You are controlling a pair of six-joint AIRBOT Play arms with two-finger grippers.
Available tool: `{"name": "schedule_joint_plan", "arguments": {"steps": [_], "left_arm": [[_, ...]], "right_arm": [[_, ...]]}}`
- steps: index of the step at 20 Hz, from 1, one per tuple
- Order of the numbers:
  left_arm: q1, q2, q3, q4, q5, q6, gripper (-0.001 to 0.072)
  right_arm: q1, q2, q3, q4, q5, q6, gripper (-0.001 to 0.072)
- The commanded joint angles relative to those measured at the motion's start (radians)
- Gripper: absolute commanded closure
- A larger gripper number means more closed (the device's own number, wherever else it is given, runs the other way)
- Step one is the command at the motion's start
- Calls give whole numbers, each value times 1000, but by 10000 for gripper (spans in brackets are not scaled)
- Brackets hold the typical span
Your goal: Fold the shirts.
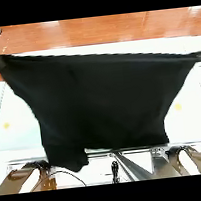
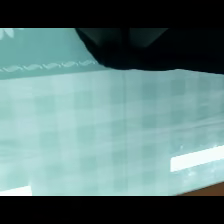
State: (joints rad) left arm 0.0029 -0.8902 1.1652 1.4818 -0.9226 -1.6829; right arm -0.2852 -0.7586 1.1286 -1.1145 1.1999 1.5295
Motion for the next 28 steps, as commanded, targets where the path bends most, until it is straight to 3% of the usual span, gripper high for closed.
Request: {"name": "schedule_joint_plan", "arguments": {"steps": [1, 6, 11, 15, 18, 22, 28], "left_arm": [[-1, -266, 25, -121, 193, -10, 687], [-1, -652, 293, -282, 187, -10, 687], [0, -847, 400, -400, 174, -10, 686], [13, -877, 407, -429, 66, 1, 686], [68, -845, 472, -428, -156, 189, 686], [149, -834, 462, -428, -475, 296, 686], [127, -880, 234, -432, -474, 306, 686]], "right_arm": [[1, -271, -61, 158, -251, -96, 682], [2, -719, 181, 326, -283, -125, 682], [2, -948, 280, 430, -286, -120, 682], [8, -973, 280, 395, -271, -167, 682], [-17, -923, 289, 349, -171, -240, 681], [-26, -894, 285, 129, 10, -241, 681], [2, -904, 157, 79, -89, -159, 681]]}}
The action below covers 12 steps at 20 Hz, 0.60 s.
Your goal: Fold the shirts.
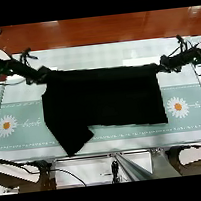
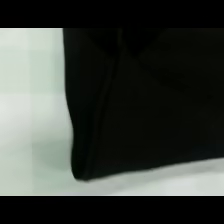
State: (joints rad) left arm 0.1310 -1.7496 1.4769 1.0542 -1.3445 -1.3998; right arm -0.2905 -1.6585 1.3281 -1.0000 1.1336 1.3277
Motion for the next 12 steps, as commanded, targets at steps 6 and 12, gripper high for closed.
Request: {"name": "schedule_joint_plan", "arguments": {"steps": [6, 12], "left_arm": [[36, 9, -3, 4, -209, -126, 6], [121, 312, -186, 249, -169, -132, 6]], "right_arm": [[-30, 13, 39, -12, 241, 151, 93], [-145, 364, -160, -209, 193, 161, 93]]}}
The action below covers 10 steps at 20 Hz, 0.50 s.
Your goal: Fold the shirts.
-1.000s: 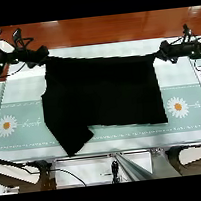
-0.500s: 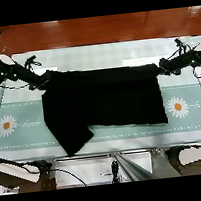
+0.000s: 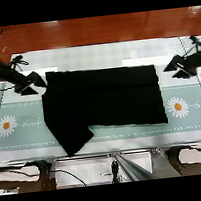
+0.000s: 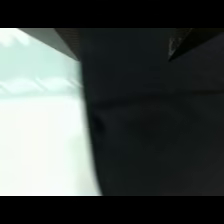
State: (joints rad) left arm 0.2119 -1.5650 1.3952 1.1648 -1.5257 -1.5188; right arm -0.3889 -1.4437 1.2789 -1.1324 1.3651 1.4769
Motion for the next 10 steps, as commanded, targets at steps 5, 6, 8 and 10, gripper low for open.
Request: {"name": "schedule_joint_plan", "arguments": {"steps": [5, 6, 8, 10], "left_arm": [[257, 371, -644, -16, 219, 79, 6], [300, 408, -734, -113, 258, 143, 6], [351, 443, -863, -222, 291, 238, 6], [355, 443, -937, -256, 313, 280, 6]], "right_arm": [[-63, 494, -635, -33, -293, 31, 93], [-63, 526, -694, -12, -296, 30, 93], [-63, 562, -759, 63, -292, -2, 93], [-63, 571, -774, 123, -288, -23, 93]]}}
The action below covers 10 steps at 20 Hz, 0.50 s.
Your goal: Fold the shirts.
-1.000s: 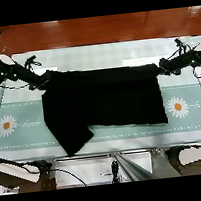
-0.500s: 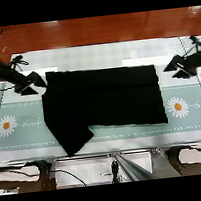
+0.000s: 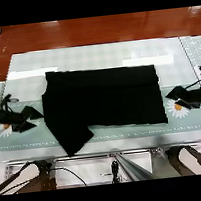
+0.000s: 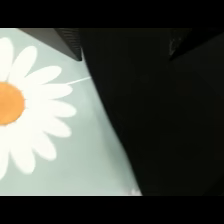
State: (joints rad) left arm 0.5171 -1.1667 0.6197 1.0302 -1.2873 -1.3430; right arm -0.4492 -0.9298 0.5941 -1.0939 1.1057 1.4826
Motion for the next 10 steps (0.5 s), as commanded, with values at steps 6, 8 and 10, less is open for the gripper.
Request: {"name": "schedule_joint_plan", "arguments": {"steps": [6, 8, 10], "left_arm": [[-60, 43, -197, -175, 93, 128, 7], [-137, 43, -216, -175, 66, 142, 7], [-187, 43, -231, -172, 37, 162, 7]], "right_arm": [[-3, 57, -90, 145, -29, -40, 93], [-3, 57, -89, 164, -19, -40, 93], [-3, 57, -79, 150, 0, -39, 93]]}}
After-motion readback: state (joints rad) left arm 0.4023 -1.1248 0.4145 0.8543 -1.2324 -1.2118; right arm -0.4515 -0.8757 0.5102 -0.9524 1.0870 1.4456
